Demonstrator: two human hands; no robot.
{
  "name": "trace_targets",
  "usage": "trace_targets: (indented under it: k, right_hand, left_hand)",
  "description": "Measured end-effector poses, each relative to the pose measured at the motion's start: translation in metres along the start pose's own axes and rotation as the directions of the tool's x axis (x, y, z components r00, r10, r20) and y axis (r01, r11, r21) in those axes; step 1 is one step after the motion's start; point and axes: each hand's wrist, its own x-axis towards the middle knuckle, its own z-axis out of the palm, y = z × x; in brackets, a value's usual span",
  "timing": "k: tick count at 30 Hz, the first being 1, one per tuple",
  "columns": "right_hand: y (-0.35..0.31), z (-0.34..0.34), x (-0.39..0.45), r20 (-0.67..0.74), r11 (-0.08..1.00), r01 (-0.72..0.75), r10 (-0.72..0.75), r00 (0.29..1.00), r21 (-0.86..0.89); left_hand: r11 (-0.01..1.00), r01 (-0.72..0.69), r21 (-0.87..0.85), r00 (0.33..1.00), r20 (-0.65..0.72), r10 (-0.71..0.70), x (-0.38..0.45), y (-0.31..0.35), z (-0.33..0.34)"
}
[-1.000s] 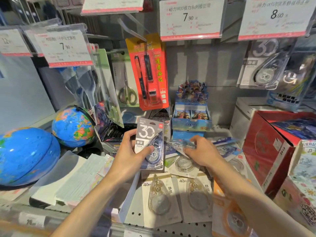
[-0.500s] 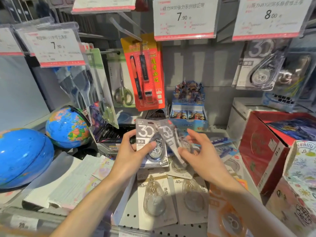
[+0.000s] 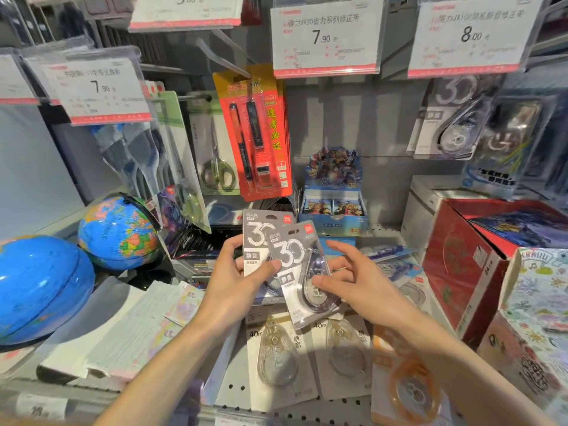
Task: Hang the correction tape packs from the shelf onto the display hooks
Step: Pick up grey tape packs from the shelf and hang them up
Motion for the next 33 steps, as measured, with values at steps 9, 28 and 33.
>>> trace_targets:
  k: [9,28,33]
  right_hand:
    - [-0.017,-0.003,-0.020,-0.006,0.966,-0.044,0.047,0.999,0.256]
    - [-0.047,-0.154,-0.122,-0.287,0.948,0.253,-0.191,0.939,0.194]
    - [-0.043,-0.210,-0.138,-0.297,0.928,0.308,-0.240,0.924,0.209]
  left_hand:
    - [0.995,-0.096,-0.002,0.995,0.020,0.096,-0.014,0.012,-0.008]
    - [0.974,-0.224,-0.036,0.975,0.001,0.224,-0.065,0.095,0.142]
    - [0.967,-0.252,-0.020,0.968,-0.019,0.252,-0.073,0.125,0.200]
